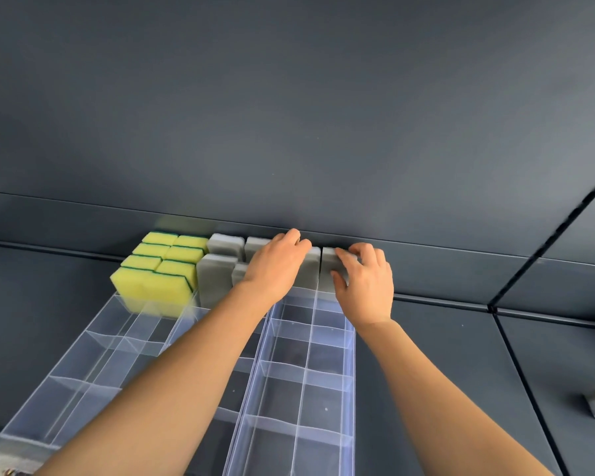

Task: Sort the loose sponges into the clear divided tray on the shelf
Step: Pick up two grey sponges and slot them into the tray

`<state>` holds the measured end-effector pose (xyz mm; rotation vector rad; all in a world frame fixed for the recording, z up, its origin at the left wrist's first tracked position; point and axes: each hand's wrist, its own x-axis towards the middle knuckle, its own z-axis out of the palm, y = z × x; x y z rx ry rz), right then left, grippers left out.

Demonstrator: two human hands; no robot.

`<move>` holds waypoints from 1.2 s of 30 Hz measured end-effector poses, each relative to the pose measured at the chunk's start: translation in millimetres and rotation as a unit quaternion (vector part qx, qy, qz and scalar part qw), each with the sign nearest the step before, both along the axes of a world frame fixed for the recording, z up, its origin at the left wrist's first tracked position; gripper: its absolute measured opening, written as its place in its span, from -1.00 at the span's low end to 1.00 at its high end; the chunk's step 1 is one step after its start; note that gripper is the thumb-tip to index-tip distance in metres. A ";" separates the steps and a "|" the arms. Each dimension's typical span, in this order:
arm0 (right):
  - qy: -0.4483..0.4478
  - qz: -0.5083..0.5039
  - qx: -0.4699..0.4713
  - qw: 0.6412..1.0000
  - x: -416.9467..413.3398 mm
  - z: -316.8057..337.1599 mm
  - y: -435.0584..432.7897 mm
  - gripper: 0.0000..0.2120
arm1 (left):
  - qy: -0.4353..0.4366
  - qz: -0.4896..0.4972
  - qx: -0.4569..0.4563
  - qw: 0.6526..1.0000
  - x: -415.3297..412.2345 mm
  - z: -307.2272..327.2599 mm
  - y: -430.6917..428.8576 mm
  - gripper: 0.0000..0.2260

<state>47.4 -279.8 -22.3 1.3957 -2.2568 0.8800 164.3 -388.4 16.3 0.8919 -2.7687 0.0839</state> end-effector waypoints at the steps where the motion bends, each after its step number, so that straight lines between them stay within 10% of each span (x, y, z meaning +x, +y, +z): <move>1: 0.001 -0.005 0.004 1.000 1.1 1.1 0.1 -0.66 | 0.002 -0.003 0.009 1.000 1.6 0.4 -0.2 -0.77; 9: 0.030 0.045 -0.014 0.998 40.0 13.1 -13.2 -0.71 | 0.153 0.032 0.027 0.987 61.3 12.7 -26.0 -0.58; 15: -0.021 0.177 0.051 0.983 83.8 16.5 -36.8 -0.70 | 0.012 0.104 0.052 0.993 109.2 4.5 -42.5 -0.65; 36: -0.113 0.106 0.061 0.986 108.6 12.3 -46.2 -0.77 | 0.084 0.037 0.098 0.991 130.1 -3.2 -44.6 -0.73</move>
